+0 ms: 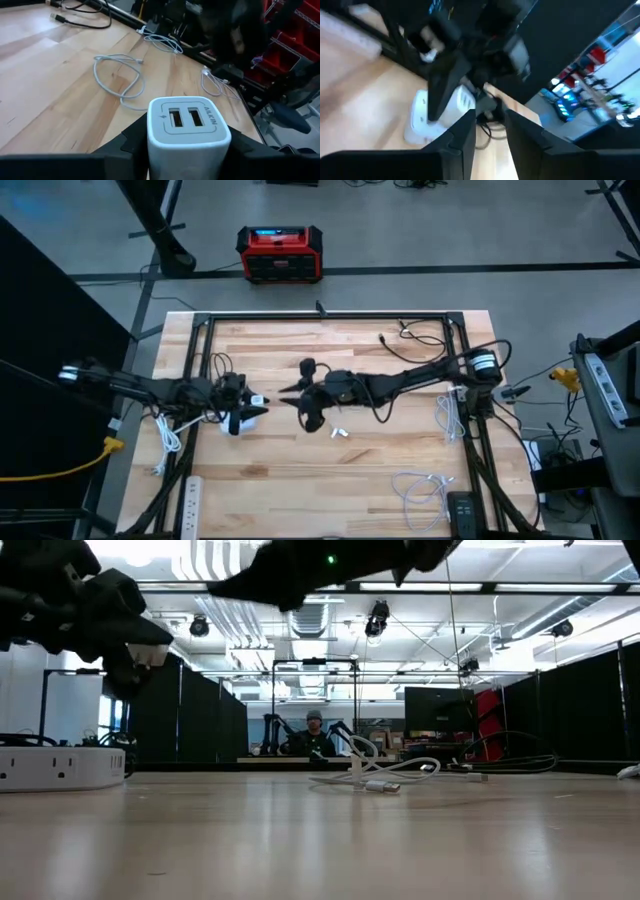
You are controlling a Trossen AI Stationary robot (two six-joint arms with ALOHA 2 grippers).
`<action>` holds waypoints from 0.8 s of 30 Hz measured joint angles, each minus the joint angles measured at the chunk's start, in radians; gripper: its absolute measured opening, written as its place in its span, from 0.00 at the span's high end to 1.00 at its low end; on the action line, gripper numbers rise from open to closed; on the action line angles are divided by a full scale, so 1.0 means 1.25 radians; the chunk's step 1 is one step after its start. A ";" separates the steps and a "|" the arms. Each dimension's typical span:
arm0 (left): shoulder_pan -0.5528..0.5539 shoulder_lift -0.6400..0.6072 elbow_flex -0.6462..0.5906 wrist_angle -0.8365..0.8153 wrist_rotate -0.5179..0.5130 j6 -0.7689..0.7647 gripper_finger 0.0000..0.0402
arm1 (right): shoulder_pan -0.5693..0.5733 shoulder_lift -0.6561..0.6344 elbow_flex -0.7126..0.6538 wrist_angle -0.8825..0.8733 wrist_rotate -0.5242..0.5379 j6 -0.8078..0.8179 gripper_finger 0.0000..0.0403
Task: Insert USB
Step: Insert the white charger adapter into the top white outlet extension
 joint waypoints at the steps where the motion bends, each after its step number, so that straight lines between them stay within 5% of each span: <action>1: 0.000 0.017 0.000 0.028 0.001 0.001 0.66 | -0.008 -0.001 0.012 -0.019 -0.025 0.026 0.78; 9: -0.002 0.172 0.103 -0.001 0.024 0.078 0.66 | -0.040 0.014 0.054 -0.043 -0.104 0.131 0.98; 24: -0.005 0.301 0.259 -0.123 0.030 0.180 0.66 | -0.024 0.058 0.070 -0.074 -0.177 0.175 1.00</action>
